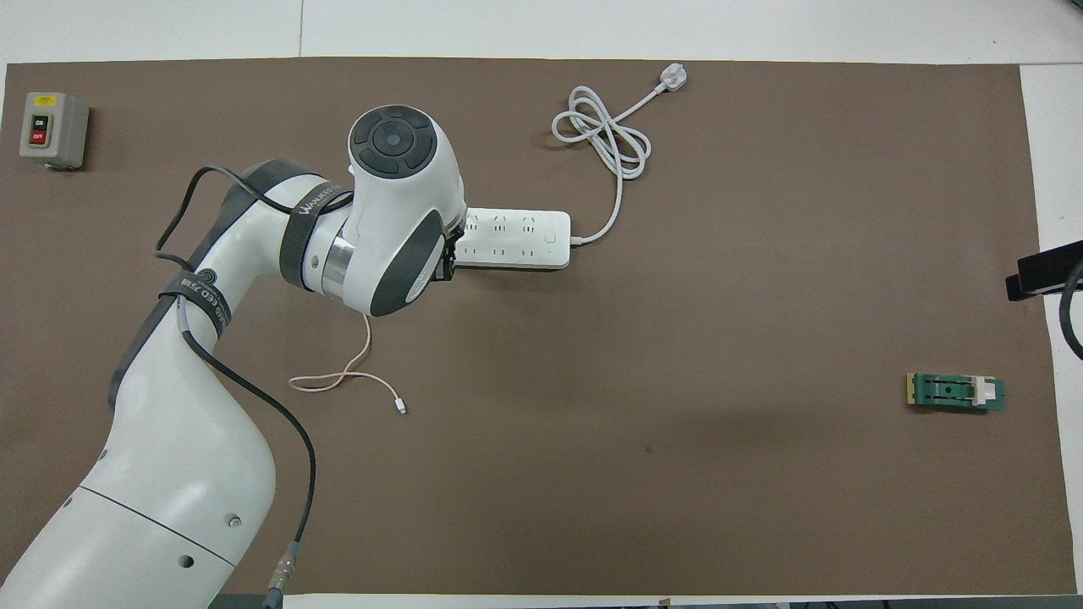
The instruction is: Plug charger into power strip
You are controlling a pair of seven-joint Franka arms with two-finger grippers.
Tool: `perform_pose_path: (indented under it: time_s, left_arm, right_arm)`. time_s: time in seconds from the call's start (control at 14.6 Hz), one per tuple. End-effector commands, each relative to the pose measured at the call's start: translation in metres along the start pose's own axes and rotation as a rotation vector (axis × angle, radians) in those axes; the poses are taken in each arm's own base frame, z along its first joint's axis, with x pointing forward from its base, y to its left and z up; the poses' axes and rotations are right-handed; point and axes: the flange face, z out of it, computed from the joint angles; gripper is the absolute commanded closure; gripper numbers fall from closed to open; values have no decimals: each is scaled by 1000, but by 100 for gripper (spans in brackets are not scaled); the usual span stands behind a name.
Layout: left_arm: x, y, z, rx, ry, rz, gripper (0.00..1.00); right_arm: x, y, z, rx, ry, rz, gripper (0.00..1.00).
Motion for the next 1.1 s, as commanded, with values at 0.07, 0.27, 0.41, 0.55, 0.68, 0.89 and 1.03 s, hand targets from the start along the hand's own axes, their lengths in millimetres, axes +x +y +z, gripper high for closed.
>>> perform_pose_path:
  time_s: [0.07, 0.27, 0.41, 0.55, 0.68, 0.89, 1.03]
  left_arm:
    - [11, -1, 13, -8, 13, 5, 100]
    - [11, -2, 16, -4, 15, 9, 100]
    - [10, -2, 17, -4, 15, 10, 100]
    - [7, -4, 18, -2, 18, 16, 100]
    - [-2, -10, 21, 6, 25, 29, 100]
    - [-17, -18, 18, 15, 32, 50, 100]
    - [-23, -23, 18, 20, 35, 59, 100]
  right_arm:
    - [-5, 3, 1, -15, 10, 7, 0]
    - [-5, 6, 0, -21, 11, 11, 0]
    - [-5, 7, 0, -35, 13, 13, 0]
    - [-5, 7, 1, -39, 11, 12, 0]
    - [-5, 7, 1, -39, 11, 13, 0]
    - [-5, 7, 1, -39, 11, 13, 0]
    - [-5, 7, 1, -39, 11, 13, 0]
